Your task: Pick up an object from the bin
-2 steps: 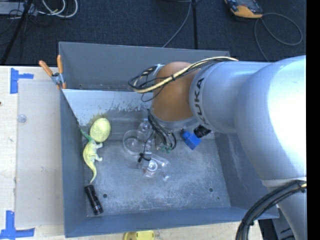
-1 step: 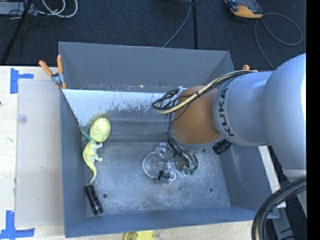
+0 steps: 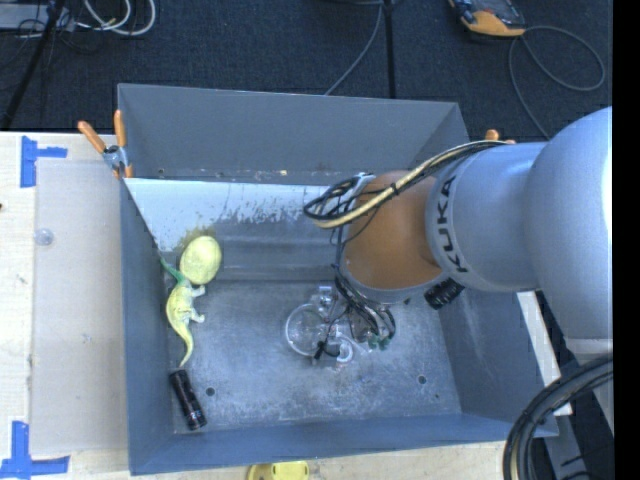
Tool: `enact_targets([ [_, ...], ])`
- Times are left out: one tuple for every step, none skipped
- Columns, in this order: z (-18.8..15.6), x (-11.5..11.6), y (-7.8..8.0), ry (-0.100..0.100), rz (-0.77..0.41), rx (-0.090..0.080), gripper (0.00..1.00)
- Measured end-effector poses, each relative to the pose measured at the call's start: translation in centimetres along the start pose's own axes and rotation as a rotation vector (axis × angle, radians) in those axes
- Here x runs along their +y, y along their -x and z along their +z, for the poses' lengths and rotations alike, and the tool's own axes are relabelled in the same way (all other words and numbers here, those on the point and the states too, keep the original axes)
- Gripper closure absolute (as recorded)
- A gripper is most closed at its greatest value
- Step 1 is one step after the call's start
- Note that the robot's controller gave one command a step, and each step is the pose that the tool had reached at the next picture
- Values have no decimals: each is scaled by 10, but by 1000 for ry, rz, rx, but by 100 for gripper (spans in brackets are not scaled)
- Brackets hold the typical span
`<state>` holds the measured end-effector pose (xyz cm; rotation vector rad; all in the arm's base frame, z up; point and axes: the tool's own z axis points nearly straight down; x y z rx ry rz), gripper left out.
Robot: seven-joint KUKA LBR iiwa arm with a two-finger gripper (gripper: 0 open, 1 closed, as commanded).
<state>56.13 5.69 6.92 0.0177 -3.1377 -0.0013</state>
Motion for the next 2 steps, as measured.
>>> enact_targets([
  [-3, 0, -1, 0, 0, 3, 100],
  [-20, 0, -3, -1, 1, 10, 100],
])
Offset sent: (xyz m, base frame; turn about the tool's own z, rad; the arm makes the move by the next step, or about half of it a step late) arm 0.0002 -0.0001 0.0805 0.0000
